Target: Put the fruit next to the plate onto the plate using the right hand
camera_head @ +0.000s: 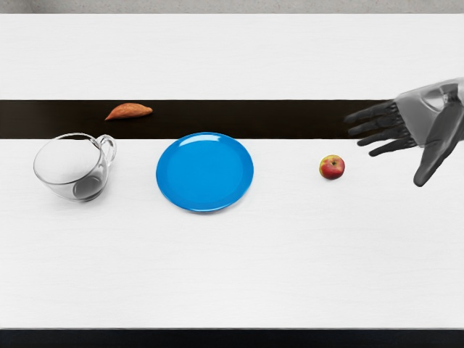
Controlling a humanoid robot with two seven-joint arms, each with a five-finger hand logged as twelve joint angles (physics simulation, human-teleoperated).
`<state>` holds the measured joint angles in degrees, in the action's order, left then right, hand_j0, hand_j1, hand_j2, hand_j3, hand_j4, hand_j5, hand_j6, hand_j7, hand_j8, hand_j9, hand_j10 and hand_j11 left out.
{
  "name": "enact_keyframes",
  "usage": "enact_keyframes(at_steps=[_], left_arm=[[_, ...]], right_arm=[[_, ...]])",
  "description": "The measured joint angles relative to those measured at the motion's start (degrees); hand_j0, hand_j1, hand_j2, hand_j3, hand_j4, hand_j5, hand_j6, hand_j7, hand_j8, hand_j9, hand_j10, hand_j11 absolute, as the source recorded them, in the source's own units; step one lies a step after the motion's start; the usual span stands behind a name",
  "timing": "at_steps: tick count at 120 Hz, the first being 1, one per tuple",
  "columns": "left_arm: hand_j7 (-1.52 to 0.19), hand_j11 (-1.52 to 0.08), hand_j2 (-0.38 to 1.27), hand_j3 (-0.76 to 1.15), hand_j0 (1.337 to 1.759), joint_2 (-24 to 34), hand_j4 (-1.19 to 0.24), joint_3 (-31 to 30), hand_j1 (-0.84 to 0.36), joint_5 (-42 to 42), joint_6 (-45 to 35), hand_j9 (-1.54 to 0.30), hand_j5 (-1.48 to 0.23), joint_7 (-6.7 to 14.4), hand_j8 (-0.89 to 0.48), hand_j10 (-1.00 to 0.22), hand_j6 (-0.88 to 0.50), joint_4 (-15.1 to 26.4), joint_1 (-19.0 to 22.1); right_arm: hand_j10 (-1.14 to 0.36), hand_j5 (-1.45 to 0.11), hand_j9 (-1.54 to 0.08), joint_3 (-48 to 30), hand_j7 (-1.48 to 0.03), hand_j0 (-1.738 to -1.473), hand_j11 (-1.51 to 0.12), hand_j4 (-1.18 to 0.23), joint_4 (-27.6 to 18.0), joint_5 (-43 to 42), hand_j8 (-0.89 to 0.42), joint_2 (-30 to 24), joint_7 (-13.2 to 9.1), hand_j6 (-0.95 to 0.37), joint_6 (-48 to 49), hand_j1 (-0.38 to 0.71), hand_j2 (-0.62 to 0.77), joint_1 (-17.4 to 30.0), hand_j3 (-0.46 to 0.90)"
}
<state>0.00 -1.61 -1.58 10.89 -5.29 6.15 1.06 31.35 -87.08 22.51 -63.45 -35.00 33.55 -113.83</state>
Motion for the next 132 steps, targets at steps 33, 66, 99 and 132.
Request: enact_keyframes(at_steps=[33, 66, 99, 132], left_arm=[[0.0, 0.0, 0.0, 0.0, 1.658, 0.0, 0.0, -0.01, 0.35, 0.0, 0.0, 0.0, 0.0, 0.0, 0.0, 0.0, 0.0, 0.0, 0.0], [0.0, 0.0, 0.0, 0.0, 1.658, 0.0, 0.0, -0.05, 0.35, 0.0, -0.01, 0.0, 0.0, 0.02, 0.0, 0.0, 0.0, 0.0, 0.0], [0.0, 0.0, 0.0, 0.0, 1.658, 0.0, 0.0, -0.03, 0.35, 0.0, 0.0, 0.0, 0.0, 0.01, 0.0, 0.0, 0.0, 0.0, 0.0], [0.0, 0.0, 0.0, 0.0, 1.658, 0.0, 0.0, -0.02, 0.35, 0.0, 0.0, 0.0, 0.0, 0.02, 0.0, 0.0, 0.0, 0.0, 0.0]], right_arm=[[0.0, 0.0, 0.0, -1.4, 0.0, -1.658, 0.0, 0.0, 1.15, -4.75, 0.0, 4.07, 0.0, 0.0, -0.89, -0.35, 0.0, 0.77, 0.0], [-0.01, -0.01, -0.01, -1.13, -0.01, -1.658, -0.01, -0.01, 3.89, -14.95, -0.01, 30.17, 0.0, -0.01, -38.55, -0.34, 0.0, 3.95, 0.0], [-0.1, -0.13, -0.13, 0.91, -0.13, -1.658, -0.13, -0.1, 6.4, -23.28, -0.1, 35.31, 0.0, -0.1, -56.71, -0.23, -0.02, 14.24, 0.0], [-0.16, -0.21, -0.21, 8.59, -0.21, -1.658, -0.21, -0.16, 11.47, -24.76, -0.16, 47.2, 0.0, -0.16, -59.64, -0.16, -0.03, 16.51, 0.0]])
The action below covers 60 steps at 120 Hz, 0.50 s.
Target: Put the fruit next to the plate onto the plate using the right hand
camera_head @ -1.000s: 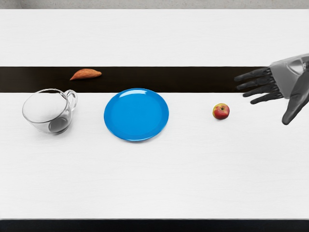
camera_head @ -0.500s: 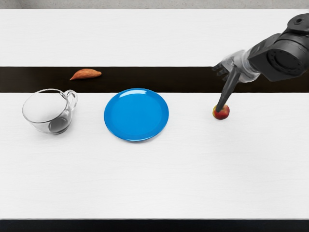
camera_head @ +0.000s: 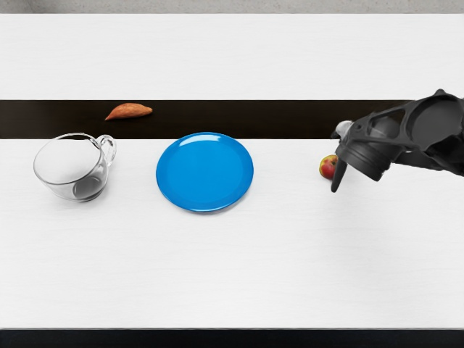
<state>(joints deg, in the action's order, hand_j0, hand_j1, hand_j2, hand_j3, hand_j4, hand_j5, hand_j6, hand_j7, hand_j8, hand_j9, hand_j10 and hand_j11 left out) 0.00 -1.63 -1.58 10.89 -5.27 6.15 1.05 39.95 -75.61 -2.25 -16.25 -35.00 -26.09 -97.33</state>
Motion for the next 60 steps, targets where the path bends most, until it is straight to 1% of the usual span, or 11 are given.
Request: enact_keyframes(at_steps=[10, 18, 38, 60], left_arm=[[0.0, 0.0, 0.0, 0.0, 1.658, 0.0, 0.0, -0.01, 0.35, 0.0, 0.0, 0.0, 0.0, -0.02, 0.0, 0.0, 0.0, 0.0, 0.0], [0.0, 0.0, 0.0, 0.0, 1.658, 0.0, 0.0, 0.0, 0.35, 0.0, 0.01, 0.0, 0.0, -0.01, 0.0, 0.0, 0.0, 0.0, 0.0], [0.0, 0.0, 0.0, 0.0, 1.658, 0.0, 0.0, 0.01, 0.35, 0.0, 0.0, 0.0, 0.0, -0.02, 0.0, 0.0, 0.0, 0.0, 0.0], [0.0, 0.0, 0.0, 0.0, 1.658, 0.0, 0.0, 0.02, 0.35, 0.0, 0.01, 0.0, 0.0, 0.0, 0.0, 0.0, 0.0, 0.0, 0.0]], right_arm=[[-0.17, -0.21, -0.21, 1.47, -0.21, -1.658, -0.21, -0.17, 0.91, -0.06, -0.17, 1.72, 0.0, -0.17, -0.15, -0.15, -0.03, -0.01, 0.0], [-0.19, -0.25, -0.25, 1.82, -0.25, -1.658, -0.25, -0.19, 1.5, -0.09, -0.19, 2.46, 0.0, -0.19, -0.21, -0.12, -0.04, 0.15, 0.0], [-0.24, -0.31, -0.31, 2.2, -0.31, -1.658, -0.31, -0.24, 4.71, -0.18, -0.24, 5.55, 0.0, -0.24, -1.54, -0.07, -0.05, 1.31, 0.0], [-0.26, -0.33, -0.33, 2.19, -0.33, -1.658, -0.33, -0.26, 6.86, -1.11, -0.26, 6.77, 0.0, -0.26, -2.11, -0.04, -0.05, 3.94, 0.0]])
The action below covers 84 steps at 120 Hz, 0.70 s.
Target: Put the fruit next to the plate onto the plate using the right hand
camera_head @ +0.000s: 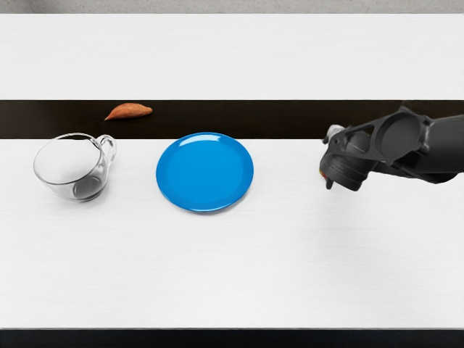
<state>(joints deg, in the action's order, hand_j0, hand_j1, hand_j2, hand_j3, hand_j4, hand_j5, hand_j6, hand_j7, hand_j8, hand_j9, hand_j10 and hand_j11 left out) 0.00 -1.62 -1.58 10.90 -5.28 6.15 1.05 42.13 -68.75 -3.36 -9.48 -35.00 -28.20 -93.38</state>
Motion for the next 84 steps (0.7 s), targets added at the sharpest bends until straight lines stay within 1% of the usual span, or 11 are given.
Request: enact_keyframes(at_steps=[61, 64, 66, 69, 70, 71, 72, 73, 78, 80, 84], left_arm=[[0.0, 0.0, 0.0, 0.0, 1.658, 0.0, 0.0, -0.04, 0.35, 0.0, 0.0, 0.0, 0.0, -0.01, 0.0, 0.0, 0.0, 0.0, 0.0], [0.0, 0.0, 0.0, 0.0, 1.658, 0.0, 0.0, -0.04, 0.35, 0.0, 0.0, 0.0, 0.0, 0.0, 0.0, 0.0, 0.0, 0.0, 0.0], [0.0, 0.0, 0.0, 0.0, 1.658, 0.0, 0.0, -0.03, 0.35, 0.0, 0.0, 0.0, 0.0, 0.0, 0.0, 0.0, 0.0, 0.0, 0.0], [0.0, 0.0, 0.0, 0.0, 1.658, 0.0, 0.0, -0.02, 0.35, 0.01, 0.0, 0.0, 0.0, -0.01, 0.0, 0.0, 0.0, 0.0, 0.01], [0.0, 0.0, 0.0, 0.0, 1.658, 0.0, 0.0, -0.01, 0.35, 0.01, 0.0, 0.0, 0.0, -0.01, 0.0, 0.0, 0.0, 0.0, 0.01], [0.0, 0.0, 0.0, 0.0, 1.658, 0.0, 0.0, -0.01, 0.35, 0.01, 0.0, 0.0, 0.0, -0.02, 0.0, 0.0, 0.0, 0.0, 0.01], [0.0, 0.0, 0.0, 0.0, 1.658, 0.0, 0.0, -0.01, 0.35, 0.02, 0.0, 0.0, 0.0, -0.02, 0.0, 0.0, 0.0, 0.0, 0.01], [0.0, 0.0, 0.0, 0.0, 1.658, 0.0, 0.0, 0.0, 0.35, 0.02, 0.0, 0.0, 0.0, -0.02, 0.0, 0.0, 0.0, 0.0, 0.01], [0.0, 0.0, 0.0, 0.0, 1.658, 0.0, 0.0, 0.03, 0.35, 0.03, 0.0, 0.0, 0.0, -0.03, 0.0, 0.0, 0.0, 0.0, 0.01], [0.0, 0.0, 0.0, 0.0, 1.658, 0.0, 0.0, 0.02, 0.35, 0.03, 0.0, 0.0, 0.0, -0.03, 0.0, 0.0, 0.0, 0.0, 0.01], [0.0, 0.0, 0.0, 0.0, 1.658, 0.0, 0.0, 0.02, 0.35, 0.02, 0.0, 0.0, 0.0, -0.03, 0.0, 0.0, 0.0, 0.0, 0.0]], right_arm=[[-0.36, -0.47, -0.47, -1.94, -0.47, -1.658, -0.47, -0.36, 3.28, -1.23, -0.36, 0.3, 0.0, -0.36, -0.12, 0.08, -0.07, 3.07, 0.0], [-0.4, -0.51, -0.51, -2.22, -0.51, -1.658, -0.51, -0.4, 3.58, -1.39, -0.39, 0.29, 0.0, -0.4, -0.04, 0.12, -0.08, 3.38, 0.0], [-0.43, -0.55, -0.63, -2.67, -0.56, -1.657, -0.56, -0.43, 3.76, -1.48, -0.31, 0.27, -0.12, -0.39, -0.03, 0.15, -0.08, 3.7, 0.0], [-0.49, -0.6, -0.89, -3.66, -0.72, -1.656, -0.61, -0.5, 3.98, -1.39, -0.13, 0.16, -0.45, -0.27, -0.17, 0.2, -0.09, 4.23, -0.01], [-0.5, -0.62, -0.88, -4.02, -0.79, -1.654, -0.63, -0.52, 4.04, -1.39, -0.12, 0.13, -0.47, -0.22, -0.18, 0.22, -0.09, 4.4, 0.0], [-0.5, -0.63, -0.88, -4.41, -0.86, -1.651, -0.58, -0.54, 4.12, -1.52, -0.11, 0.09, -0.89, -0.16, -0.14, 0.24, -0.1, 4.57, 0.0], [-0.43, -0.64, -0.91, -4.75, -0.87, -1.651, -0.63, -0.56, 4.19, -1.52, -0.08, 0.05, -0.96, -0.14, -0.18, 0.26, -0.1, 4.74, 0.0], [-0.38, -0.65, -0.9, -5.09, -0.92, -1.65, -0.76, -0.58, 4.29, -1.64, -0.08, 0.0, -1.2, -0.12, -0.18, 0.27, -0.1, 4.91, 0.0], [-0.24, -0.7, -1.1, -6.34, -1.08, -1.638, -0.96, -0.66, 4.81, -1.55, 0.06, -0.15, -1.31, -0.02, -0.35, 0.34, -0.1, 5.63, 0.0], [-0.24, -0.72, -1.15, -6.75, -1.05, -1.639, -1.01, -0.65, 4.99, -1.55, 0.07, -0.26, -1.28, -0.04, -0.35, 0.36, -0.09, 5.86, 0.0], [-0.3, -0.78, -1.11, -7.76, -1.06, -1.639, -1.02, -0.65, 5.27, -1.68, 0.02, -0.76, -1.06, -0.08, -0.19, 0.39, -0.05, 6.22, 0.0]])
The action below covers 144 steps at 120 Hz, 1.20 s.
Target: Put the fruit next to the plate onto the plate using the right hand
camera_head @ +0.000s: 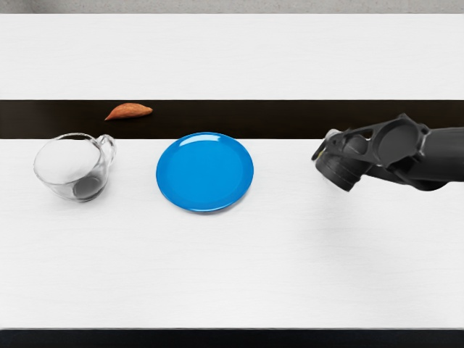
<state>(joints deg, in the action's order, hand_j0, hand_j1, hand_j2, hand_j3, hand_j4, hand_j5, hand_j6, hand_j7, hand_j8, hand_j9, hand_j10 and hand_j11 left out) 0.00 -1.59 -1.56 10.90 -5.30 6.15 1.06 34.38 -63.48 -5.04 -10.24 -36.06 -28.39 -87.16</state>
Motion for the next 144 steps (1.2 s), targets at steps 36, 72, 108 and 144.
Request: enact_keyframes(at_steps=[36, 72, 108, 144], left_arm=[[0.0, 0.0, 0.0, 0.0, 1.658, 0.0, 0.0, -0.03, 0.35, -0.02, 0.0, 0.0, 0.0, 0.03, 0.0, 0.0, 0.0, 0.0, 0.0], [0.0, 0.0, 0.0, 0.0, 1.658, 0.0, 0.0, -0.02, 0.35, -0.02, -0.01, 0.0, 0.0, 0.02, 0.0, 0.0, 0.0, 0.0, 0.0], [0.0, 0.0, 0.0, 0.0, 1.658, 0.0, 0.0, -0.05, 0.35, -0.02, -0.01, 0.0, 0.0, 0.03, 0.0, 0.0, 0.0, 0.0, 0.0], [0.0, 0.0, 0.0, 0.0, 1.658, 0.0, 0.0, -0.04, 0.35, -0.02, 0.0, 0.0, 0.0, 0.02, 0.0, 0.0, 0.0, 0.0, 0.0]], right_arm=[[-0.59, -1.05, -1.13, -39.81, -1.09, -1.645, -1.12, -0.79, 0.7, -0.58, -0.29, -23.52, 0.96, -0.36, 30.83, 0.28, 0.22, 13.79, 0.0], [-0.61, -1.14, -1.16, -61.53, -1.09, -1.651, -1.18, -0.8, 7.94, -3.64, -0.31, -12.43, 1.05, -0.39, 52.96, 0.25, 0.27, 23.59, 0.0], [-0.58, -1.19, -1.19, -62.54, -1.09, -1.658, -1.21, -0.78, 25.1, -11.19, -0.28, 7.61, 1.07, -0.35, 54.26, 0.29, 0.36, 19.58, 0.0], [-0.44, -0.87, -0.87, -62.3, -0.8, -1.657, -0.88, -0.58, 34.72, -14.78, -0.22, 10.09, 1.05, -0.28, 53.88, 0.1, 0.15, 16.41, 0.0]])
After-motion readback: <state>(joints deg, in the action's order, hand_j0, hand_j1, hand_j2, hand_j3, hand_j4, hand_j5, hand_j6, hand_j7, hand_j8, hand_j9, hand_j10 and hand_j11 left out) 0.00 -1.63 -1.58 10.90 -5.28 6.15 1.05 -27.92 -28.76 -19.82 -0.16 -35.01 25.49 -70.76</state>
